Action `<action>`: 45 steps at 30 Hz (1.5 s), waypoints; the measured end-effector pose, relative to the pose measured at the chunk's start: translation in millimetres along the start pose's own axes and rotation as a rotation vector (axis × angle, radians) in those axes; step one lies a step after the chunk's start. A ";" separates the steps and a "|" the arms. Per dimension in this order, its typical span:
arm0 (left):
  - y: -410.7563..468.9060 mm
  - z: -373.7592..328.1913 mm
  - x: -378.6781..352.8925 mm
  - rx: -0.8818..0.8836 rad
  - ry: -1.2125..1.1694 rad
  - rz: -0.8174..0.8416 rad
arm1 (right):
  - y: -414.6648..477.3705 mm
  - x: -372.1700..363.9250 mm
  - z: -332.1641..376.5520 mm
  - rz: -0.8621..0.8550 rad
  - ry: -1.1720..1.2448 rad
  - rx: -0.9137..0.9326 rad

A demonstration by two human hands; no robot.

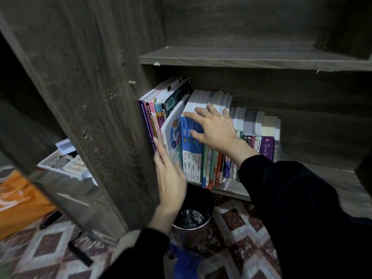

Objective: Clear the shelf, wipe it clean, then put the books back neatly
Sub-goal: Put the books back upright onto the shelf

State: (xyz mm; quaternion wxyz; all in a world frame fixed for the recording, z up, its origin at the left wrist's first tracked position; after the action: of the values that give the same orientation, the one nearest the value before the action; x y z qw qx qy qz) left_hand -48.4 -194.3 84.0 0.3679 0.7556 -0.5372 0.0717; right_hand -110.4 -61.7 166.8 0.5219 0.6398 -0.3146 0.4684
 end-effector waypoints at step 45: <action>46.3 -68.1 -18.8 -0.243 0.136 0.139 | -43.6 -3.0 -33.0 0.026 0.302 -0.035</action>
State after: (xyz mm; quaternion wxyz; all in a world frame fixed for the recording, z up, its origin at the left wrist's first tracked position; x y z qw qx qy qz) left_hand -76.7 -143.9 145.6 0.4865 0.6597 -0.5668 0.0824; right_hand -81.6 -19.0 148.4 0.5682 0.5485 -0.2489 0.5606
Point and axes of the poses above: each hand's wrist, its own y-axis towards the middle knuckle, its own x-axis out of the back of the hand, z = x × y, the point moved 6 cm from there along y, towards the middle knuckle, and after that the axes turned 1 degree about y, right-handed, at the moved point
